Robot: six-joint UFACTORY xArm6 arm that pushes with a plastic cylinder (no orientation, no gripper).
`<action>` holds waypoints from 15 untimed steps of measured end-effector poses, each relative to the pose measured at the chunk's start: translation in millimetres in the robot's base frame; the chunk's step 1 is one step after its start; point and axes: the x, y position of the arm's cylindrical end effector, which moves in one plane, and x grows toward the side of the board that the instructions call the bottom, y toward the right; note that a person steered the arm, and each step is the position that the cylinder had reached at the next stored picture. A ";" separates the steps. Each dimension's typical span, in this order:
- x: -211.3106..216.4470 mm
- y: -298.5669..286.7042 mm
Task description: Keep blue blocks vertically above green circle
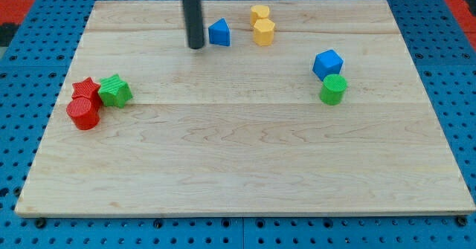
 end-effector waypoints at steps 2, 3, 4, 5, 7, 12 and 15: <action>-20.1 50.9; -3.2 117.4; -3.2 153.0; -3.2 169.1; -0.3 198.6; 57.4 179.1; 60.4 212.0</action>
